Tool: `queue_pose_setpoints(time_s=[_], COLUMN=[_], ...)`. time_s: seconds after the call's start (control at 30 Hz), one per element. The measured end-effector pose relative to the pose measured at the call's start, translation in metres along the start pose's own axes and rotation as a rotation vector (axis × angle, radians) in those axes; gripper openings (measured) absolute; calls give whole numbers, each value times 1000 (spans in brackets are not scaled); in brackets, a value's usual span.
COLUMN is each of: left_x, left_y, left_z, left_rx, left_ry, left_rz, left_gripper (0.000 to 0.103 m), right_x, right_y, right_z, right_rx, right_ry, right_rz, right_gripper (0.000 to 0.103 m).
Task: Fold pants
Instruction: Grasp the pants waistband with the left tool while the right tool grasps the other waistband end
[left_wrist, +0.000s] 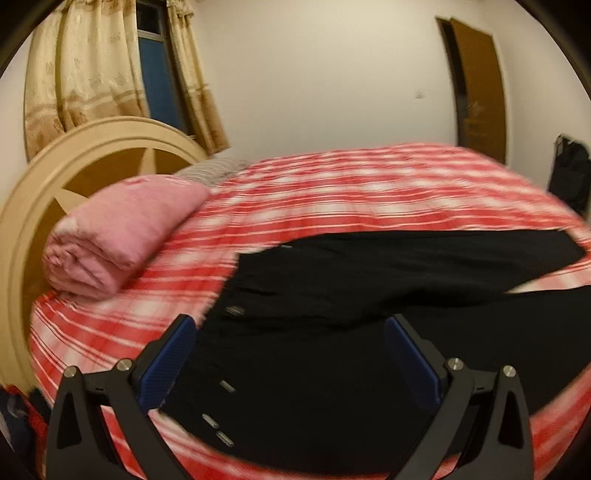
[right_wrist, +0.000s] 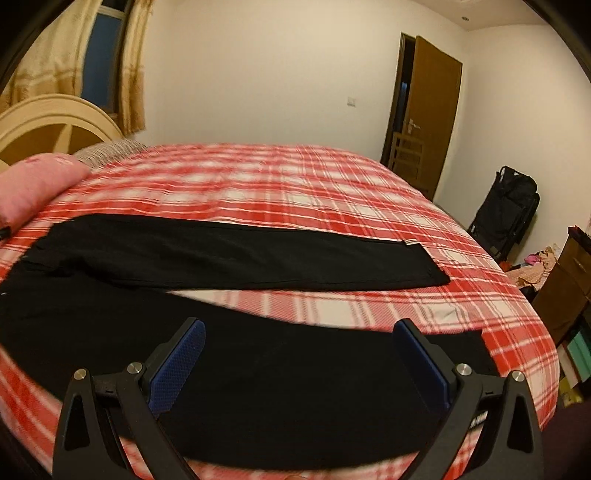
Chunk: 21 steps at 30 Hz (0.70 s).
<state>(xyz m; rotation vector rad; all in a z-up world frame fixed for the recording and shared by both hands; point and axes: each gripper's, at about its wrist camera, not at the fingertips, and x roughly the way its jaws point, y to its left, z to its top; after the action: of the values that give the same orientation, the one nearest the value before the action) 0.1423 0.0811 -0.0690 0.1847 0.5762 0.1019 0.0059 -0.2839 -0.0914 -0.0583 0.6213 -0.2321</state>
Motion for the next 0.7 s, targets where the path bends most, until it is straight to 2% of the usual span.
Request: queue_pose_setpoints(time_s=[0.13, 0.27, 0.33, 0.37, 0.53, 0.6, 0.63, 0.67, 0.7], left_x=[59, 127, 157, 170, 231, 250, 260, 271, 281], left_y=[30, 53, 64, 67, 73, 70, 70, 68, 68], left_z=[19, 34, 40, 43, 54, 56, 56, 56, 56], left_rx=[8, 35, 13, -3, -70, -82, -84, -81, -79], left_ry=[41, 134, 183, 204, 319, 352, 367, 394, 420], left_rz=[44, 99, 82, 73, -44, -69, -83, -94, -106], left_gripper=[103, 103, 101, 96, 89, 86, 82, 74, 71], right_x=[37, 73, 89, 100, 140, 157, 164, 171, 180], right_y=[-23, -50, -63, -74, -121, -150, -159, -173, -190], right_z=[18, 36, 43, 47, 57, 60, 60, 61, 63], right_rx=[4, 40, 61, 82, 171, 226, 243, 271, 294], right_ry=[59, 106, 132, 150, 214, 244, 251, 254, 259], right_rz=[-17, -42, -38, -36, -66, -91, -96, -109, -121], right_gripper=[102, 102, 102, 102, 102, 101, 101, 100, 99])
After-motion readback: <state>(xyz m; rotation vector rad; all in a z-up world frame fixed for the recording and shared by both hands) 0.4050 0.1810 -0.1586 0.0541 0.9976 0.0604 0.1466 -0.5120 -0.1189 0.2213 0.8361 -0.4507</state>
